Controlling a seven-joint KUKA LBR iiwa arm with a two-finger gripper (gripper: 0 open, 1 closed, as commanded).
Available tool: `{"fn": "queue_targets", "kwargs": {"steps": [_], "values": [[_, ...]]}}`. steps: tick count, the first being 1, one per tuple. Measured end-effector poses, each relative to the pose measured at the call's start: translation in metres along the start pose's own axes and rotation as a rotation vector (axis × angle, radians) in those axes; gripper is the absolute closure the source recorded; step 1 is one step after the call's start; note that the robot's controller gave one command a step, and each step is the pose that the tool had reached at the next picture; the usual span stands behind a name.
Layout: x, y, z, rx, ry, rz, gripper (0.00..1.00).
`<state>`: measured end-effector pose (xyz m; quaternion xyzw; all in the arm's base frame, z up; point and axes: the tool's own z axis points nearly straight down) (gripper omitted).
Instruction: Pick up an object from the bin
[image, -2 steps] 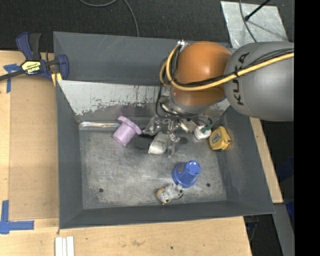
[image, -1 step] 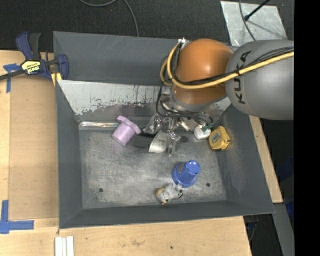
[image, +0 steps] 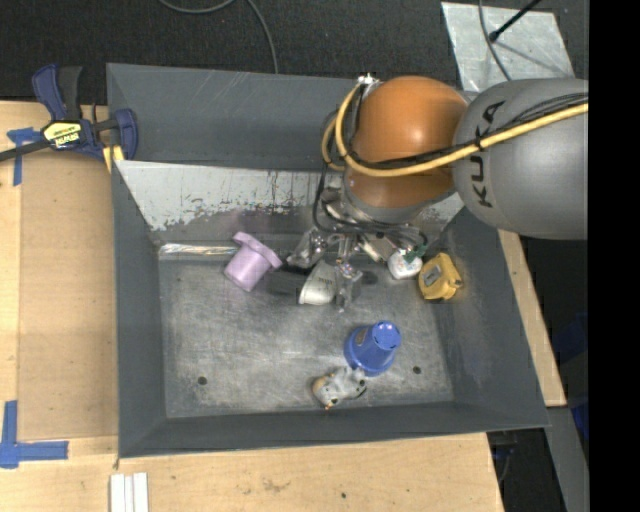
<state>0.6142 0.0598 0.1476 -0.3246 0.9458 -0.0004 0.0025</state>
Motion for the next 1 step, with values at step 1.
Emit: {"fn": "queue_targets", "kwargs": {"steps": [1], "values": [[-0.0001, 0.0, -0.0026, 0.0, 0.0, 0.001, 1.0]]}}
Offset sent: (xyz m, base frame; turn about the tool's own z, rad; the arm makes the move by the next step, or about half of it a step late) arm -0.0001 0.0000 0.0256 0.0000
